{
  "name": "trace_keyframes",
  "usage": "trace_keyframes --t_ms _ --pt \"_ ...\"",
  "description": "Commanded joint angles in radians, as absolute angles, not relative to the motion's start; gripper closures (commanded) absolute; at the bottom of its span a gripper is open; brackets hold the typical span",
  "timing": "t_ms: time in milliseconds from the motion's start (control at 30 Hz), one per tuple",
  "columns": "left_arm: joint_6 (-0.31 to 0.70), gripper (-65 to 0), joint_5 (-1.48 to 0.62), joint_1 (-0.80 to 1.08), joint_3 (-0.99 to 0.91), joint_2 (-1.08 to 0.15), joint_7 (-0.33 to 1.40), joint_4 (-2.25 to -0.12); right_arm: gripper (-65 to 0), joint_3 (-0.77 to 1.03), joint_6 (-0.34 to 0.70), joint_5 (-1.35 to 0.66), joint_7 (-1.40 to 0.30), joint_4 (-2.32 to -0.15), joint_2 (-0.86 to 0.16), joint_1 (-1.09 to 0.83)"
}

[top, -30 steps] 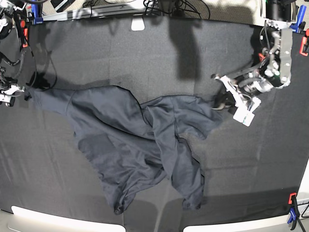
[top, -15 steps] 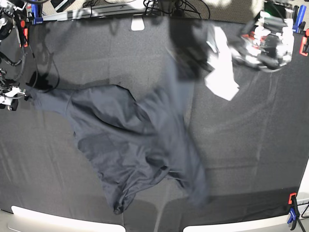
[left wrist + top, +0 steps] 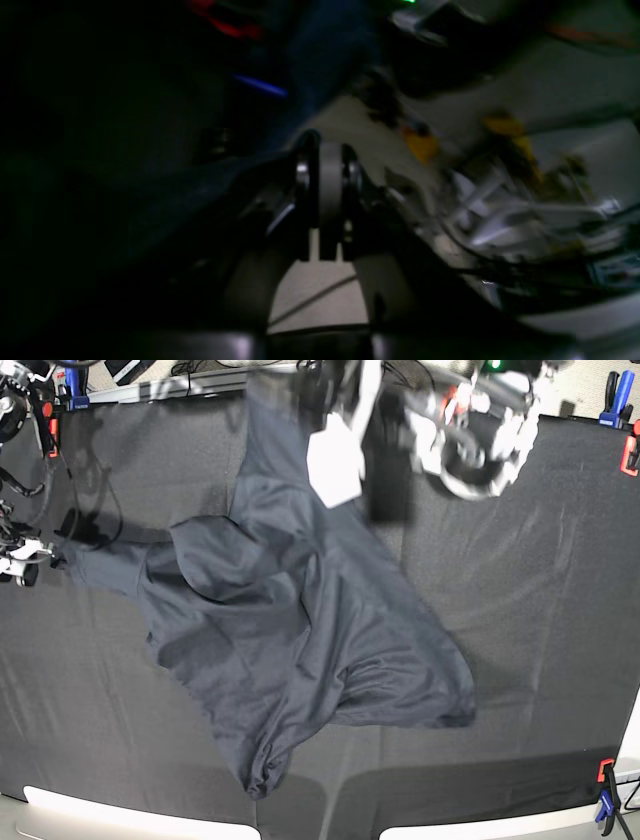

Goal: Layout the t-shirt on the table in an organized manner, then fold the t-shirt properly
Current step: 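Lift the sleeve with the left gripper and pull it across the shirt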

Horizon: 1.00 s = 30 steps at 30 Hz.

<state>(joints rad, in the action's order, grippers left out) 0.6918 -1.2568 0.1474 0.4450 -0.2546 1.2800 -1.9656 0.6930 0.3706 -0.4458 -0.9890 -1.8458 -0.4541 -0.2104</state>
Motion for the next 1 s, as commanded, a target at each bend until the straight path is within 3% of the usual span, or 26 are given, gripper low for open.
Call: trace_keyframes --t_ms 0,100,133,400,533,767,967 --pt "0.698 -3.4 -1.266 0.131 0.446 -0.241 1.255 -1.983 -23.8 0.700 0.370 -0.449 -0.969 -1.858 -0.476 -0.202" --pt "0.698 -22.2 -1.201 0.097 0.446 -0.233 1.254 -1.983 -23.8 0.700 0.370 -0.449 -0.969 -1.858 -0.476 -0.202" --pt "0.698 -24.5 -1.173 0.083 0.446 -0.233 1.247 -1.983 -23.8 0.700 0.370 -0.449 -0.969 -1.858 -0.476 -0.202" --pt "0.698 -24.8 -0.719 -0.030 0.235 -0.233 0.892 -1.982 -23.8 0.700 0.370 -0.450 -0.969 -1.857 -0.476 -0.202" --pt "0.548 -24.8 -0.488 -0.089 0.075 -0.233 0.665 -1.914 -23.8 0.700 0.370 -0.450 -0.969 -1.856 -0.473 -0.203" --pt "0.483 -24.8 -0.417 -0.322 0.028 -0.221 0.563 -1.441 -23.8 0.699 0.370 -0.450 -0.965 -1.856 -0.452 -0.202" --pt "0.354 -24.8 -0.268 -0.560 0.028 -0.212 0.471 -1.016 -23.8 0.699 0.371 -0.450 -0.967 -1.856 -0.423 -0.202"
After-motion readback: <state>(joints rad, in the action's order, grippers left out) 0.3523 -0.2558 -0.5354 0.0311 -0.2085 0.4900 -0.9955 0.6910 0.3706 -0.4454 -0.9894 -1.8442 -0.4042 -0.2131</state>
